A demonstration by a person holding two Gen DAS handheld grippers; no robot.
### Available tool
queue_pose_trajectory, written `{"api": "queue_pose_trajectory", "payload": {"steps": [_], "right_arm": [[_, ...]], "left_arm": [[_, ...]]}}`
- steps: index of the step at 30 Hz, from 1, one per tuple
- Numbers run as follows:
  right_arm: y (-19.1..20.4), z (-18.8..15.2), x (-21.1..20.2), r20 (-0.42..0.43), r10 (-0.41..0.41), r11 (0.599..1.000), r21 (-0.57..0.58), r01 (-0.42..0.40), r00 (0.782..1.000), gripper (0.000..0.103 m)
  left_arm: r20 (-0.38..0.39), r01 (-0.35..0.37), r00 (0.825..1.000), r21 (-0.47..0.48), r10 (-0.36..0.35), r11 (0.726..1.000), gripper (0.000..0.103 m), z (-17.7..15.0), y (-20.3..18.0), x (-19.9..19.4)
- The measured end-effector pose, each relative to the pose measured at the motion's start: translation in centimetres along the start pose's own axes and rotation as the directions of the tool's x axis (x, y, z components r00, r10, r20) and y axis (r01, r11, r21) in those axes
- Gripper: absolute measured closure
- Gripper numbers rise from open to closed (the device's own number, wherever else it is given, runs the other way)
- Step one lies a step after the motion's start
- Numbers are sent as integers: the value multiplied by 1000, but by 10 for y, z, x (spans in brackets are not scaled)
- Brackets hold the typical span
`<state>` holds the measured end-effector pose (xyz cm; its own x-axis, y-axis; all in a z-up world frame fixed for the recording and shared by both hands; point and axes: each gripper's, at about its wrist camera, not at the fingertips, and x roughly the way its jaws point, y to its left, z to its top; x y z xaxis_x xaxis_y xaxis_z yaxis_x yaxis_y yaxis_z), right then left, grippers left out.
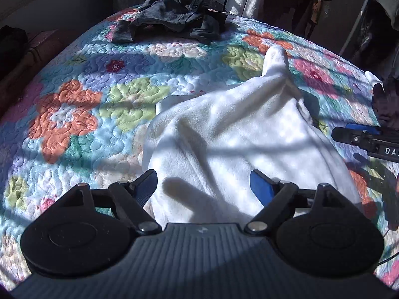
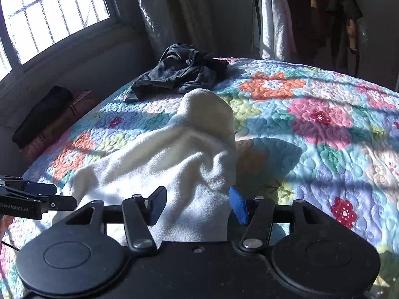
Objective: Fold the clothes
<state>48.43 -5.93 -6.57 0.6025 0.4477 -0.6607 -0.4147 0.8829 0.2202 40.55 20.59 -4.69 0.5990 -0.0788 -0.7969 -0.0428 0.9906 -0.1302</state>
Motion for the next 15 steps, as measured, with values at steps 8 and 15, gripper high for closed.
{"api": "queue_pose_trajectory", "payload": {"steps": [8,15], "right_arm": [[7,-56,-32,-124,126,991,-38,-131,984,40],[-4,-110,-35,-178,140,990,37,-135,974,36]], "left_arm": [[-68,-74,995,-46,71,996,16,-59,8,18],[-70,-74,995,-118,66,990,0,-65,30,26]]}}
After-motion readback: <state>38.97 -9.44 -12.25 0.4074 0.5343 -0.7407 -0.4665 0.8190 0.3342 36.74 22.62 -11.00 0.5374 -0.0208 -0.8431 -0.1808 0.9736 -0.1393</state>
